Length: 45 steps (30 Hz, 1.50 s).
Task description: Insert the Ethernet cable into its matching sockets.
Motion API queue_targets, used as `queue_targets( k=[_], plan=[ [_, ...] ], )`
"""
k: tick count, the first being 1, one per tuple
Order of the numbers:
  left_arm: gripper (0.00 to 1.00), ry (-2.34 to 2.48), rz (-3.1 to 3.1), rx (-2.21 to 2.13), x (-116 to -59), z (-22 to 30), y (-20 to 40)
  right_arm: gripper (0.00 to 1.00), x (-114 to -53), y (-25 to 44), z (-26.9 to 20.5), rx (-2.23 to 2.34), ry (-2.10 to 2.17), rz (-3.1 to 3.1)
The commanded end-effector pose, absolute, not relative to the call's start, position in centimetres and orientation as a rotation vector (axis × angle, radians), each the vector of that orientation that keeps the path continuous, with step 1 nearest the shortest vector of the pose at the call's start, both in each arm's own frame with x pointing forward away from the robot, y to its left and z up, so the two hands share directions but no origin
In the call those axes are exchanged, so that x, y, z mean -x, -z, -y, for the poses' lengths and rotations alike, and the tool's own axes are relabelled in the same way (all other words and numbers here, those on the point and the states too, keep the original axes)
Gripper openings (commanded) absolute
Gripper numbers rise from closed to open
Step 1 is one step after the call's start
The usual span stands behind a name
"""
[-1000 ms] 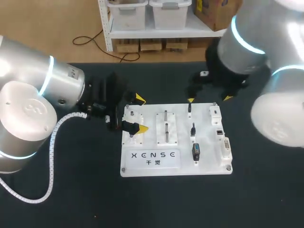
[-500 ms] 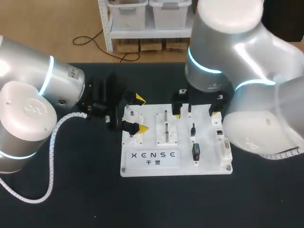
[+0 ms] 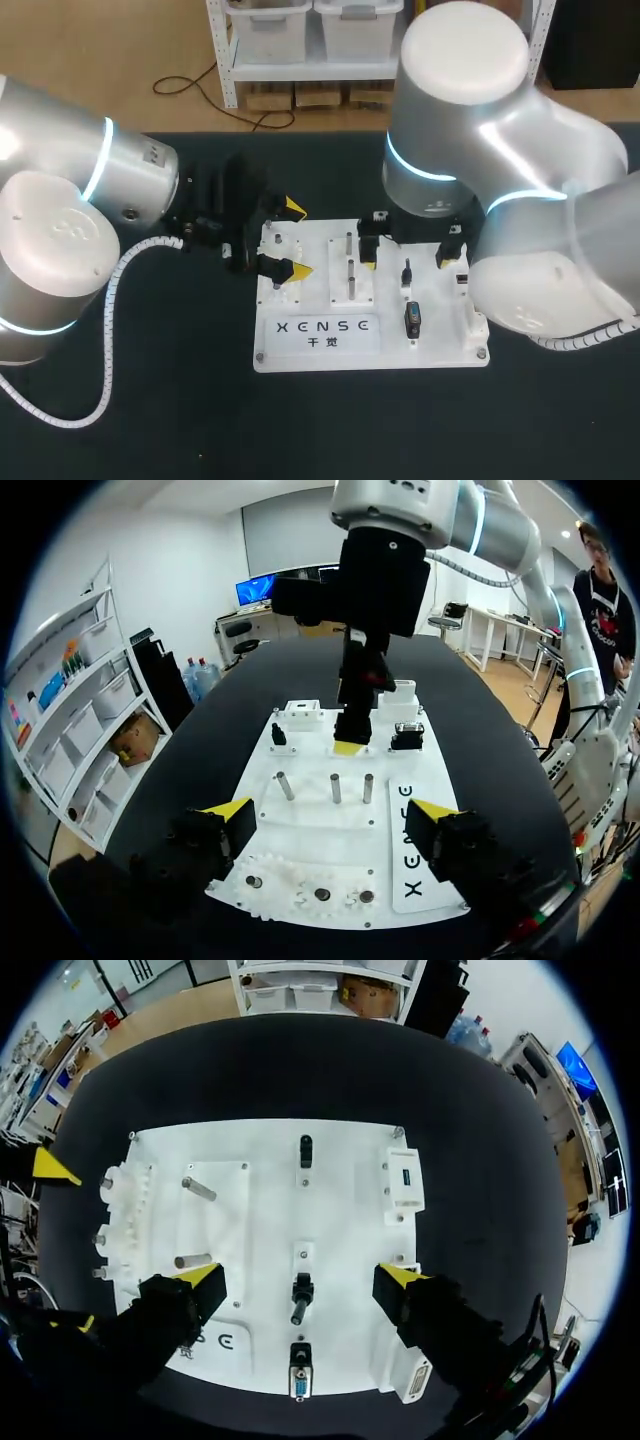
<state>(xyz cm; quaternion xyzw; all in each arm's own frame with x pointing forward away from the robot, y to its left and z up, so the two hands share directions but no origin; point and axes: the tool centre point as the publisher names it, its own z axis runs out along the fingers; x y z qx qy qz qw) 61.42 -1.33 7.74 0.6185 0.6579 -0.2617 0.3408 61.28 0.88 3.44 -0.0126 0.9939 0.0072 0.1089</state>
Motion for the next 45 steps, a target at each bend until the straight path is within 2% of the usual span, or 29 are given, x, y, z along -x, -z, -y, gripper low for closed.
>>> queue_targets(
  k=[1,2,3,7,11,13,19,23,24,27,45],
  plan=[
    [1.0,0.678,-1.717,-1.611,-61.4,1.5,-7.7,1.0,-61.3,-3.0,-1.0,0.048,-0.021,-2.931],
    [1.0,0.678,-1.717,-1.611,-61.4,1.5,-7.7,0.98,-61.3,-2.8,-1.1,0.05,-0.02,-2.932],
    [1.0,0.678,-1.717,-1.611,-61.4,1.5,-7.7,0.91,-61.2,-2.8,-1.1,0.054,-0.018,-2.935],
    [1.0,0.678,-1.717,-1.611,-61.4,1.5,-7.7,0.75,-61.0,-2.4,-1.1,0.065,-0.018,-2.947],
    [1.0,0.678,-1.717,-1.611,-61.4,1.5,-7.7,0.49,-60.9,-2.1,-1.1,0.066,-0.018,-2.954],
    [1.0,0.678,-1.717,-1.611,-61.4,1.5,-7.7,0.44,-60.8,-2.0,-1.1,0.072,-0.019,-2.955],
    [1.0,0.678,-1.717,-1.611,-61.4,1.5,-7.7,0.42,-60.9,-1.9,-1.1,0.089,-0.015,-2.955],
    [1.0,0.678,-1.717,-1.611,-61.4,1.5,-7.7,0.31,-60.9,-1.9,-1.1,0.098,-0.009,-2.957],
    [1.0,0.678,-1.717,-1.611,-61.4,1.5,-7.7,0.26,-60.9,-1.9,-1.1,0.098,-0.009,-2.957],
    [1.0,0.678,-1.717,-1.611,-61.4,1.5,-7.7,0.0,-60.7,-1.9,-1.0,0.099,-0.006,-2.958],
    [1.0,0.678,-1.717,-1.611,-61.4,1.5,-7.7,0.0,-60.8,-5.4,1.0,0.076,0.017,-2.925]
  ],
)
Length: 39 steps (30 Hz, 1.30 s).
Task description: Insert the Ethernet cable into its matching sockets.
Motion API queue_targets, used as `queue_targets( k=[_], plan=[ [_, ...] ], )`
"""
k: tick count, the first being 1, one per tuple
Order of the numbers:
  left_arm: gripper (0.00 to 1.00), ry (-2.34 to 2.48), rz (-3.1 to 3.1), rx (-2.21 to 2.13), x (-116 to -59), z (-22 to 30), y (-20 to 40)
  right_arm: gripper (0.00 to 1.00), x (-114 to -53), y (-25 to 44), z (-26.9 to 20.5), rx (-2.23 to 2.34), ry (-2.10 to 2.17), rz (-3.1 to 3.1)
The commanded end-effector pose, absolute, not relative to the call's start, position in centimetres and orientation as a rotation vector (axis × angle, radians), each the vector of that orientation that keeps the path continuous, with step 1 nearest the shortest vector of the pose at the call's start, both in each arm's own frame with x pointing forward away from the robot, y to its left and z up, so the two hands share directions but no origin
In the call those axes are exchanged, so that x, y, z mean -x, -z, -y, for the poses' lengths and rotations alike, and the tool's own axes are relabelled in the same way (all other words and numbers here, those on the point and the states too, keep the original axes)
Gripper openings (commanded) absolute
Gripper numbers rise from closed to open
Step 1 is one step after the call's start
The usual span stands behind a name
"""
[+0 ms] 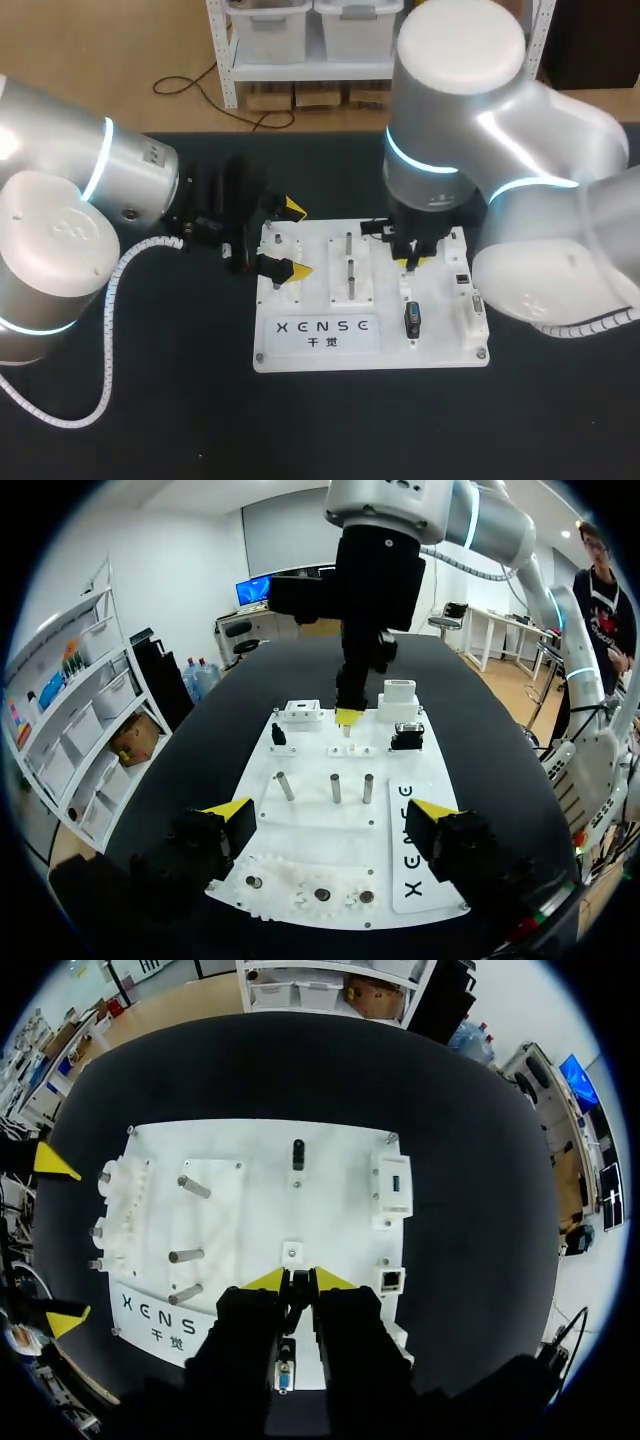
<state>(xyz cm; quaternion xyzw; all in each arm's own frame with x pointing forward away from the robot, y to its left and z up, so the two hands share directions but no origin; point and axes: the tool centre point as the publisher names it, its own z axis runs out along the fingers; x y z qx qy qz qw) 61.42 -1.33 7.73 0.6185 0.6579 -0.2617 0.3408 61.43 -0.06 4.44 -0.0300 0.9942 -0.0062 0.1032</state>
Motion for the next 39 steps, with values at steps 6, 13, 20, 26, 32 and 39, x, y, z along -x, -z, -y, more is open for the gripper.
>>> queue_targets(
  k=[6,13,20,26,32,39],
  plan=[
    [1.0,0.678,-1.717,-1.611,-61.4,1.5,-7.7,0.0,-60.6,-5.8,2.9,0.01,0.035,-2.923],
    [1.0,0.678,-1.717,-1.611,-61.4,1.5,-7.7,0.0,-60.8,-5.5,4.6,-0.033,0.042,-2.926],
    [1.0,0.678,-1.717,-1.611,-61.4,1.5,-7.7,0.0,-61.0,-4.9,5.5,-0.046,0.044,-2.933],
    [1.0,0.678,-1.717,-1.611,-61.4,1.5,-7.7,0.0,-61.1,-4.3,5.7,-0.043,0.041,-2.95],
    [1.0,0.678,-1.717,-1.611,-61.4,1.5,-7.7,0.0,-61.1,-3.8,5.9,-0.045,0.038,-2.96],
    [1.0,0.678,-1.717,-1.611,-61.4,1.5,-7.7,0.0,-61.2,-3.3,6.0,-0.033,0.04,-2.967]
  ],
)
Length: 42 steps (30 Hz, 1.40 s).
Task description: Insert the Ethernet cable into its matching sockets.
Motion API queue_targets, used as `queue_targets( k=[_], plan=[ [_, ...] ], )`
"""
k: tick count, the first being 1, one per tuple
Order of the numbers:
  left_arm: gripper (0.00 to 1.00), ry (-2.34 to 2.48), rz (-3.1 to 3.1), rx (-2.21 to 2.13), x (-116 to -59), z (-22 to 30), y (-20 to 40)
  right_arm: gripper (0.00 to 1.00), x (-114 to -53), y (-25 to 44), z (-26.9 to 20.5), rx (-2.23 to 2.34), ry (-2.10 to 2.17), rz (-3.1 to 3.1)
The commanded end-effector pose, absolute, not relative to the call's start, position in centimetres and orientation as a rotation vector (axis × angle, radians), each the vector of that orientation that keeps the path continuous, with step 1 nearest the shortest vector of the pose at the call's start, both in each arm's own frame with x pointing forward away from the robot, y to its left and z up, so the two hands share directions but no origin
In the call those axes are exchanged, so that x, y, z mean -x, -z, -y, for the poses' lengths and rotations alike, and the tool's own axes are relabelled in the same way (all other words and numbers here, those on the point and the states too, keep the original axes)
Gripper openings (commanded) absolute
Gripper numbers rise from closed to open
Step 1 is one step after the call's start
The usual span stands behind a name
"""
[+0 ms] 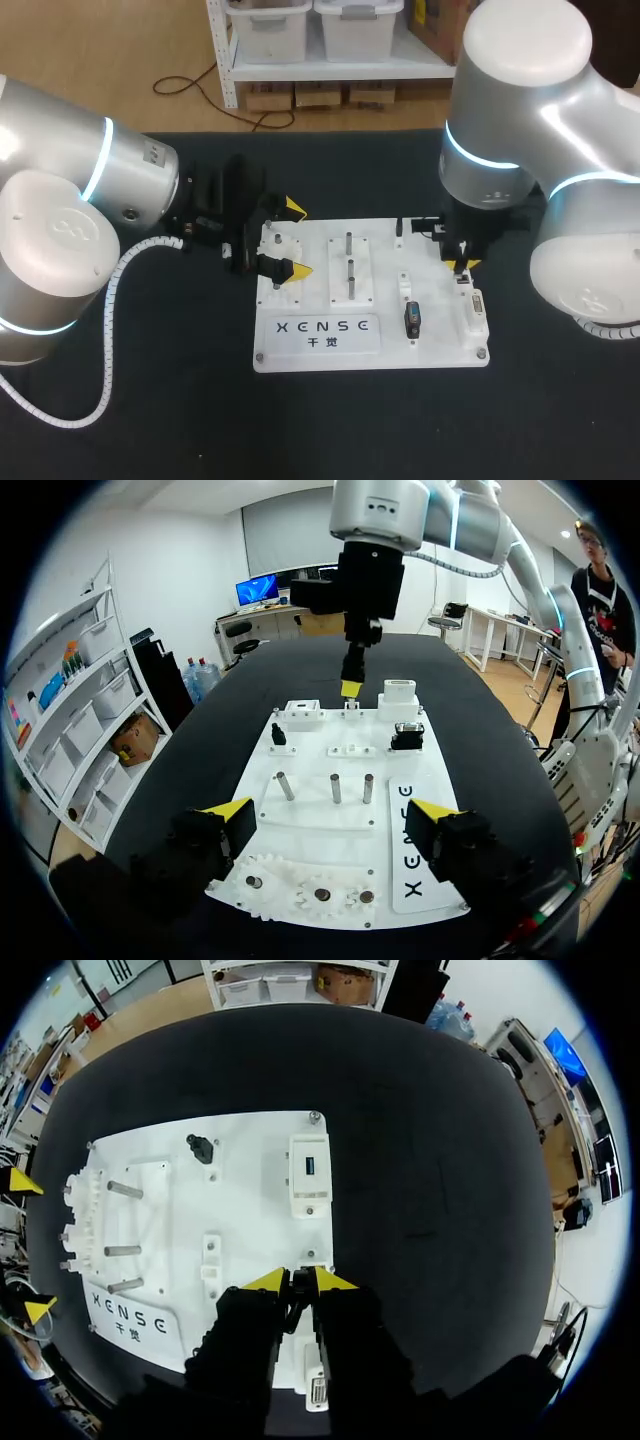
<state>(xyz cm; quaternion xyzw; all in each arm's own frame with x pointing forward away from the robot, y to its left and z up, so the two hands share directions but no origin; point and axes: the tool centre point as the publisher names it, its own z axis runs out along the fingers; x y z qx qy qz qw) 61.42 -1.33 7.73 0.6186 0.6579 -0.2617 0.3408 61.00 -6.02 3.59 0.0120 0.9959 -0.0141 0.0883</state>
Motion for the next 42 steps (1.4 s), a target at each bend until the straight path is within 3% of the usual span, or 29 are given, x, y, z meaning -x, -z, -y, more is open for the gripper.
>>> queue_targets(
  k=[1,42],
  plan=[
    [1.0,0.678,-1.717,-1.611,-61.4,1.5,-7.7,0.0,-61.2,-3.3,6.0,-0.031,0.039,-2.968],
    [1.0,0.678,-1.717,-1.611,-61.4,1.5,-7.7,0.0,-60.8,-3.2,7.1,-0.098,-0.061,-3.009]
  ],
)
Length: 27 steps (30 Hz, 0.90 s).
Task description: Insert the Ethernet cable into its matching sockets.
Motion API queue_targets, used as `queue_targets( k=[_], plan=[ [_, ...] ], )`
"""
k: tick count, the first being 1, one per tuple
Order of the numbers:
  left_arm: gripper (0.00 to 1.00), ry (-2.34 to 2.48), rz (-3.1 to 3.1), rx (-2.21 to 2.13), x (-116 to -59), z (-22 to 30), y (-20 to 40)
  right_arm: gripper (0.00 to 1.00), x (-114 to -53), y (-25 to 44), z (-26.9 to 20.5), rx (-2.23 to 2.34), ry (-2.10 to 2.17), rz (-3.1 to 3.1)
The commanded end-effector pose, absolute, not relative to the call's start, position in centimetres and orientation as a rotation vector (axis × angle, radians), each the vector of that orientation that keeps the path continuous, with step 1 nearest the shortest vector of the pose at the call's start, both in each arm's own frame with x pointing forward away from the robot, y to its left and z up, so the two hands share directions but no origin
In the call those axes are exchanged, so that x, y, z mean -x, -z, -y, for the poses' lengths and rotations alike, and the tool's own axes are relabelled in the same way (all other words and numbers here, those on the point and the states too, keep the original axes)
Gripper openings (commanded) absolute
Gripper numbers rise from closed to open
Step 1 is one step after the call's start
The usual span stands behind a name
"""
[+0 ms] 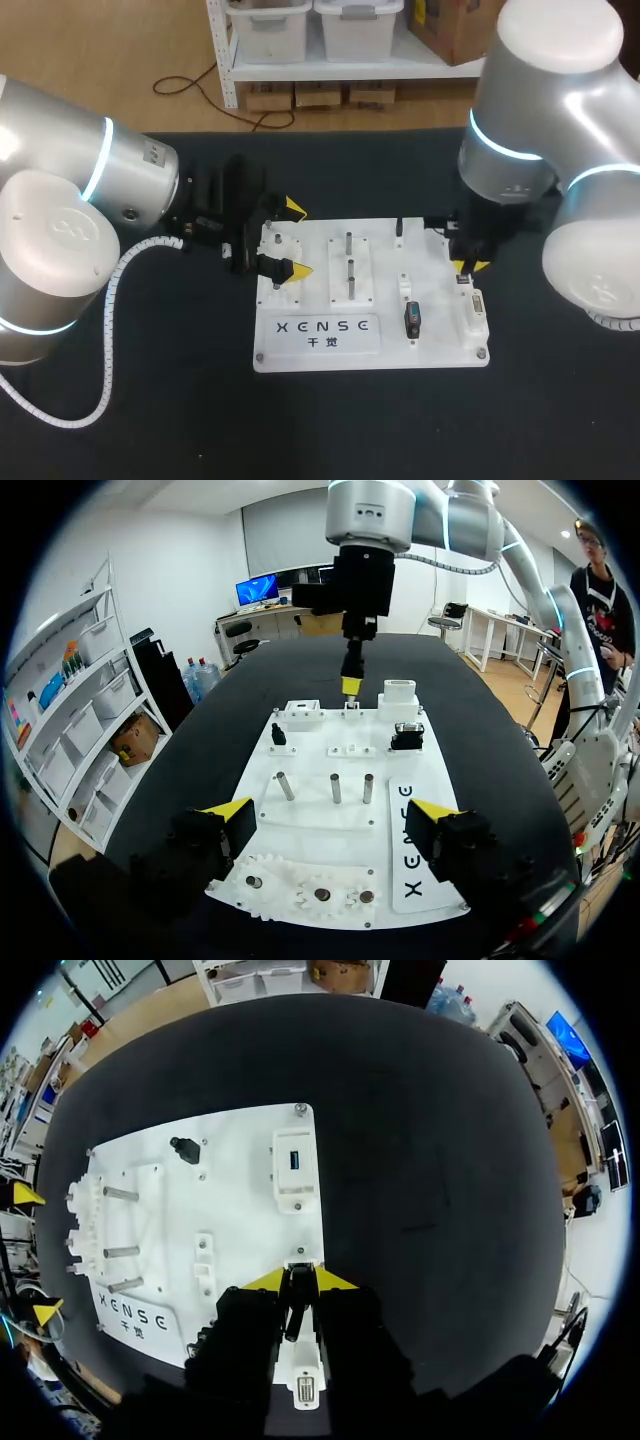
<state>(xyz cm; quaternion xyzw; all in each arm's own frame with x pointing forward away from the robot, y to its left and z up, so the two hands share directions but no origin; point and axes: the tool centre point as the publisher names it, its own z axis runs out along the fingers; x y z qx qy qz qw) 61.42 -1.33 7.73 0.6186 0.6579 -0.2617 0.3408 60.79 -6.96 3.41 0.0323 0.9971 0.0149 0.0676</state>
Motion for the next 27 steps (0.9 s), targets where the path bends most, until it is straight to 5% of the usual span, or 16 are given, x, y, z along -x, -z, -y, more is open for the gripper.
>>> queue_targets(
  k=[1,27],
  plan=[
    [1.0,0.678,-1.717,-1.611,-61.4,1.5,-7.7,0.0,-60.8,-3.1,7.1,-0.097,-0.065,-3.01],
    [1.0,0.678,-1.717,-1.611,-61.4,1.5,-7.7,0.0,-61.7,-1.6,6.7,-0.031,-0.067,-3.026]
  ],
)
